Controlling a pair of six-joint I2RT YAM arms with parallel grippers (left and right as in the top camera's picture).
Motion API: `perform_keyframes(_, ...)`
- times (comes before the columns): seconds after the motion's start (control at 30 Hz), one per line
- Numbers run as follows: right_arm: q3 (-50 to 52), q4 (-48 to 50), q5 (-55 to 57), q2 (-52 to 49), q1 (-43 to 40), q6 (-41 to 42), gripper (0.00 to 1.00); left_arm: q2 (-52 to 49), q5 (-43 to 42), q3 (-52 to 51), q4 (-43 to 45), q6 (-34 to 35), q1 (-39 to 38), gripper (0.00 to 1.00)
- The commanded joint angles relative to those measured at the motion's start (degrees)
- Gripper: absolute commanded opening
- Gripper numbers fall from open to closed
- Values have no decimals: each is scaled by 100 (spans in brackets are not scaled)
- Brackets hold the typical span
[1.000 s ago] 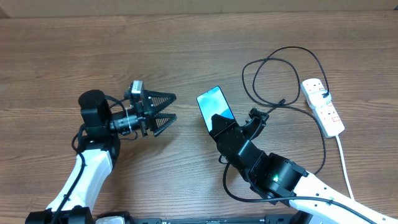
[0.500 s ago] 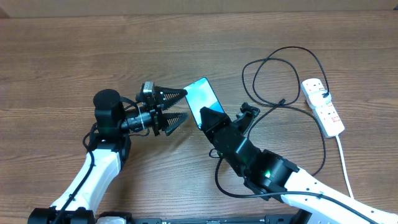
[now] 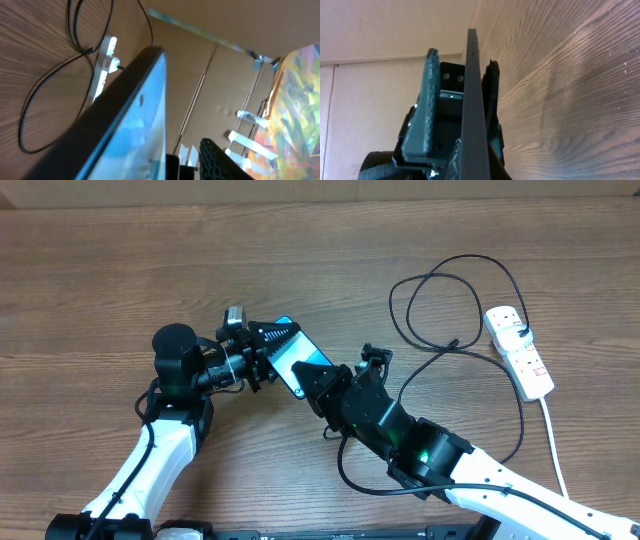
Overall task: Plug charger to phone and switch on socket
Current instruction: 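Move the left gripper right and grasp the smartphone's top edge, then open the right gripper and release the smartphone to the left gripper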
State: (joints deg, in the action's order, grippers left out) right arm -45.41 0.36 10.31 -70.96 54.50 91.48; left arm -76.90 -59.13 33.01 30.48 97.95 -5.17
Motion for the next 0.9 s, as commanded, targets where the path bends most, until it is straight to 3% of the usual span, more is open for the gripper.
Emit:
perform_keyframes(0.0,-153,81,-131,42,11,22,4,13,107,20,50,114,-22,34)
perform_keyframes(0.33,-153,87,98,-168,11,22,4,13,-63,20,979,452,-22,29)
perform_keyframes(0.87,-153,87,813,-173,9,-66,4,13,-374,20,1005,400,-22,23)
